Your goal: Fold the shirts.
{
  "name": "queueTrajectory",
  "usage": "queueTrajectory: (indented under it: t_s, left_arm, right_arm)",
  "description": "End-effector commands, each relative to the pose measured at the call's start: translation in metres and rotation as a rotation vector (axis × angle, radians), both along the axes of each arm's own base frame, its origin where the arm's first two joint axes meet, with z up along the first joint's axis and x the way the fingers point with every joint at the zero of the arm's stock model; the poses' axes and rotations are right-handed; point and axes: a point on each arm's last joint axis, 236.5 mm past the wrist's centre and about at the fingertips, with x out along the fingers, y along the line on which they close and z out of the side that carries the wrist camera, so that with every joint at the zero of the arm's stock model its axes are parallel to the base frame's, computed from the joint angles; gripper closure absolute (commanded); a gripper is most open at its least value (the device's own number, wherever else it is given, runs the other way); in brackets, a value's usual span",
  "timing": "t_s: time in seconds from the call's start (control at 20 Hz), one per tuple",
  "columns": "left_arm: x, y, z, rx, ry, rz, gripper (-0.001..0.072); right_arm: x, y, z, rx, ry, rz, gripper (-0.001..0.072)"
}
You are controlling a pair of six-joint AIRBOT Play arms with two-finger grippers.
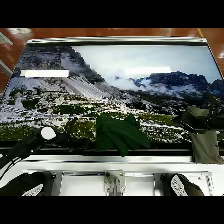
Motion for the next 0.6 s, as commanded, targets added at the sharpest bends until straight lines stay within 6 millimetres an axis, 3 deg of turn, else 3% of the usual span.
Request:
queueTrajectory:
  t_s: [0.0,0.25,0.3,0.35,0.4,0.45,0.55]
  left_arm:
    - [0.025,-0.019,-0.008,-0.047,-0.074,0.151,-0.0006]
    - [0.024,-0.046,-0.014,-0.106,-0.049,0.120,-0.0004]
    - [0.024,-0.049,-0.015,-0.107,-0.043,0.115,0.0065]
    - [0.024,-0.051,-0.016,-0.106,-0.039,0.111,0.0336]
    - [0.026,-0.051,-0.015,-0.108,-0.040,0.114,0.0545]
    - [0.027,-0.051,-0.015,-0.109,-0.042,0.115,0.0606]
    - [0.024,-0.051,-0.014,-0.112,-0.034,0.105,0.0618]
  right_arm:
    - [-0.004,0.009,0.001,0.052,0.009,0.017,0.0081]
    - [-0.011,0.014,0.001,0.065,0.032,0.046,0.0080]
    - [-0.011,0.013,0.000,0.062,0.030,0.044,0.0080]
    - [-0.012,0.012,-0.001,0.057,0.034,0.044,0.0080]
    - [-0.015,0.012,-0.004,0.054,0.051,0.050,0.0080]
    - [-0.020,0.012,-0.010,0.058,0.072,0.062,0.0067]
    - [-0.031,0.021,-0.028,0.098,0.119,0.066,0.0026]
